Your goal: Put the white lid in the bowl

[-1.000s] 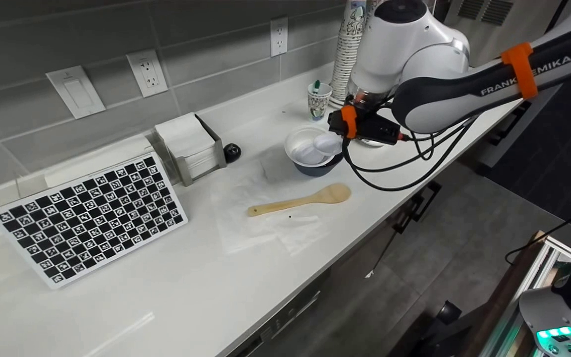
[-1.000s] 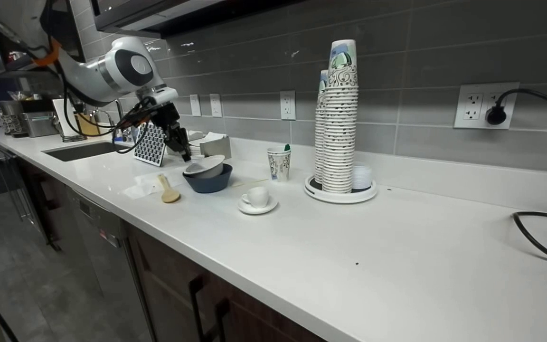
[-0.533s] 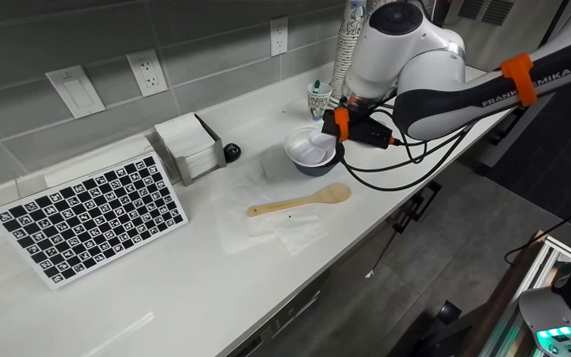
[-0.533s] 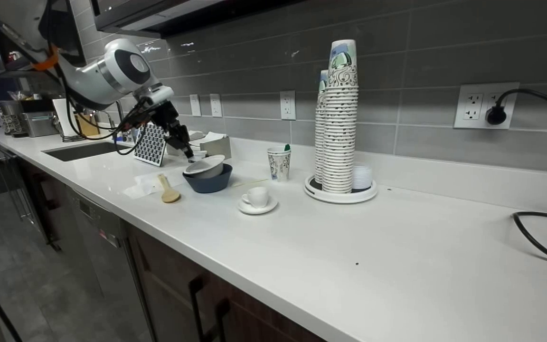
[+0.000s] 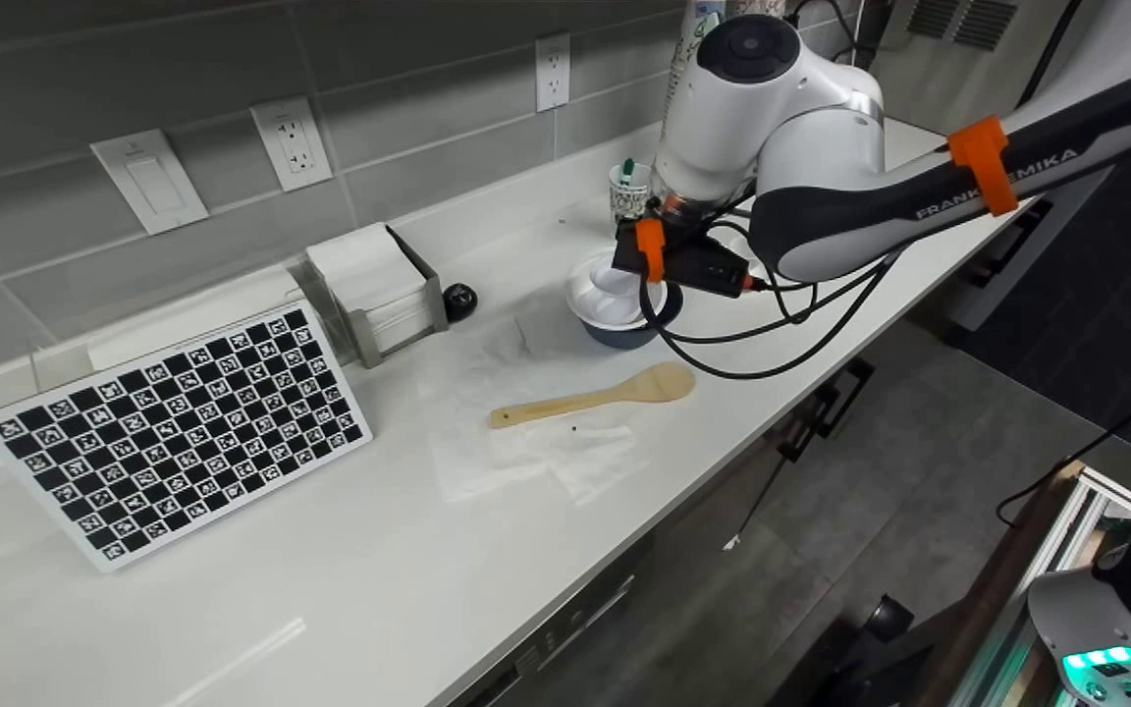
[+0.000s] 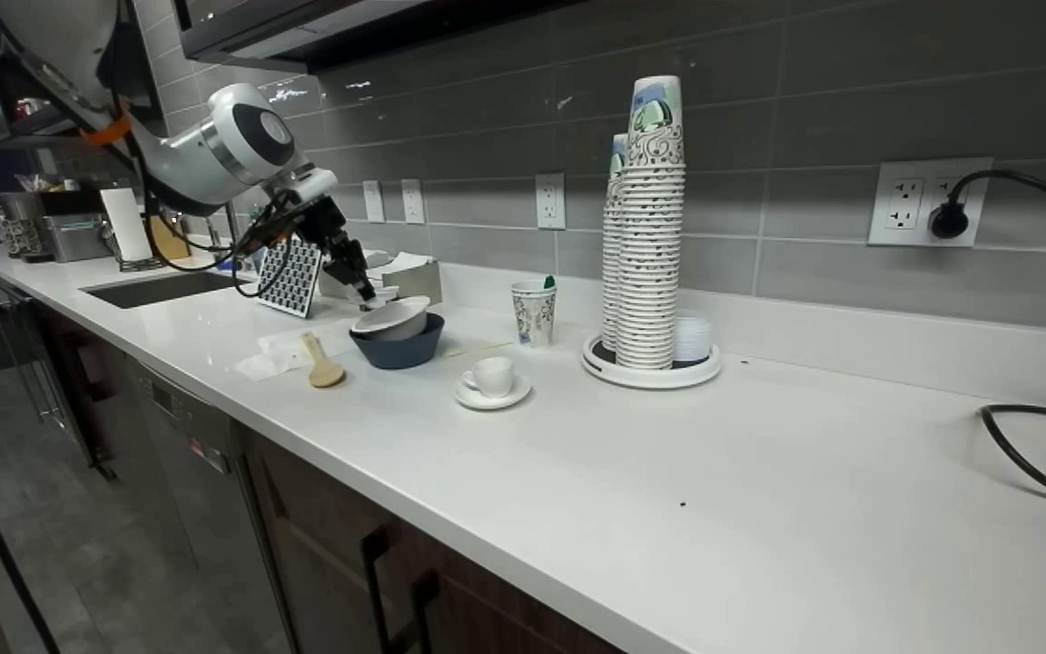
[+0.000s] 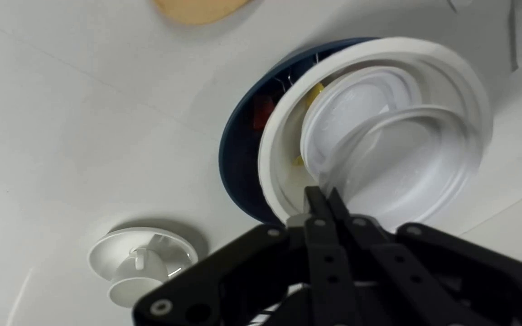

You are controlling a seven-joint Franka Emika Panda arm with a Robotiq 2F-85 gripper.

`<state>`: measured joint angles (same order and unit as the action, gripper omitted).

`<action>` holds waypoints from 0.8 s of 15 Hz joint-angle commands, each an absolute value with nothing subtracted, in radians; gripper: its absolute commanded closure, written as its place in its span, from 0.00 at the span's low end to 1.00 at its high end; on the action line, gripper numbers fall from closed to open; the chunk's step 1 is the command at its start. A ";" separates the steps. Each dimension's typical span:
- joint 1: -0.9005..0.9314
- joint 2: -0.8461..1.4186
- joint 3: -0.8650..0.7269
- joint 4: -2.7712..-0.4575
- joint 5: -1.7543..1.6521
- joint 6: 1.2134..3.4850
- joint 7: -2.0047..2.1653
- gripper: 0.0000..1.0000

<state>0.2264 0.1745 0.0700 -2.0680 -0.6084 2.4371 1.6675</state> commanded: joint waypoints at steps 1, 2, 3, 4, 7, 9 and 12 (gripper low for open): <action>0.239 0.240 0.065 -1.999 -0.632 2.425 1.690 0.99; 0.241 0.252 0.063 -1.987 -0.629 2.420 1.685 0.99; 0.244 0.264 0.062 -1.976 -0.623 2.414 1.680 0.99; 0.246 0.273 0.061 -1.966 -0.618 2.404 1.674 0.99; 0.251 0.298 0.060 -1.943 -0.599 2.375 1.660 0.71; 0.253 0.308 0.059 -1.934 -0.595 2.370 1.662 0.59; 0.252 0.295 0.061 -1.938 -0.579 2.355 1.650 0.37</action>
<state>0.2386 0.2950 0.0685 -1.9592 -0.6056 2.3854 1.6654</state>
